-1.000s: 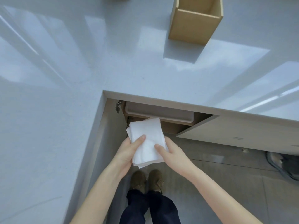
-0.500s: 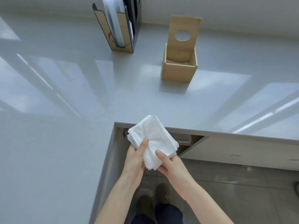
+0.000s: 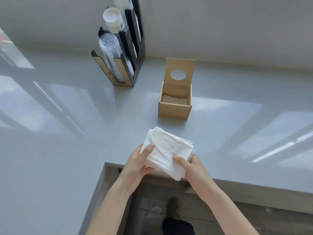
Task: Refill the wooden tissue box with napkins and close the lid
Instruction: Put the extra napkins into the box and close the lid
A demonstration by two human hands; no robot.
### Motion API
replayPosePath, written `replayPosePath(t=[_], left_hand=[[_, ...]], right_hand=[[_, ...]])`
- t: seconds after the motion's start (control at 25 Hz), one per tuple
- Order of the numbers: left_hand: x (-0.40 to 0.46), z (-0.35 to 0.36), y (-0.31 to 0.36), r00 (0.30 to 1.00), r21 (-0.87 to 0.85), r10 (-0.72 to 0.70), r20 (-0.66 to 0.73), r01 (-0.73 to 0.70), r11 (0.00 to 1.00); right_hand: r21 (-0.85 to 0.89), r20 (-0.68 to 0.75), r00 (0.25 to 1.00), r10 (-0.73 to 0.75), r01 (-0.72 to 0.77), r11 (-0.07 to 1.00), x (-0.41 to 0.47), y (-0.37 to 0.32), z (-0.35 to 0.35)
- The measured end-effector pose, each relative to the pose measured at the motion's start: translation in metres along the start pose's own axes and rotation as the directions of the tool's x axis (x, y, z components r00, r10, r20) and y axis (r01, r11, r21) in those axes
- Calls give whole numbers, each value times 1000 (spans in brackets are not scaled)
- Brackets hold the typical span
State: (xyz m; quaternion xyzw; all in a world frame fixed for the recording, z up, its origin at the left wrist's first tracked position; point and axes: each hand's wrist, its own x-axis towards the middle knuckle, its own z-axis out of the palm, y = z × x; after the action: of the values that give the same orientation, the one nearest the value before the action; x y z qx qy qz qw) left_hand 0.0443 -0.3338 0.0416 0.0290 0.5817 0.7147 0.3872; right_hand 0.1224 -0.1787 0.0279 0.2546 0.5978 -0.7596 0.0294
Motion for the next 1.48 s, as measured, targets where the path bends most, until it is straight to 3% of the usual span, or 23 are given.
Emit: replayPosePath(t=[0.2,0.52,0.76,1.04,1.24,1.48], left_hand=[[41,27,25,988,142,23,-153,-2,990],[79,45,49,959,133,73,-272,-38,990],[104,34,81,964,188,80,-252,-33,982],[142,15,122,949,332,223,-222,-141,933],[168,14,127,945,449,259,-201,-146,882],[196,13,125,918,571,311,-245,-122,812]], right_hand=[[-178,30,998,-51,56,983,30,-39,-38],[-265,85,994,-68,88,960,59,-85,-65],[-299,-11,996,-83,76,951,88,-113,-56],[-288,-97,982,-163,129,949,118,-142,-44],[-484,-192,957,-218,101,869,141,-148,-53],[-582,-247,941,-231,47,812,167,-150,-55]])
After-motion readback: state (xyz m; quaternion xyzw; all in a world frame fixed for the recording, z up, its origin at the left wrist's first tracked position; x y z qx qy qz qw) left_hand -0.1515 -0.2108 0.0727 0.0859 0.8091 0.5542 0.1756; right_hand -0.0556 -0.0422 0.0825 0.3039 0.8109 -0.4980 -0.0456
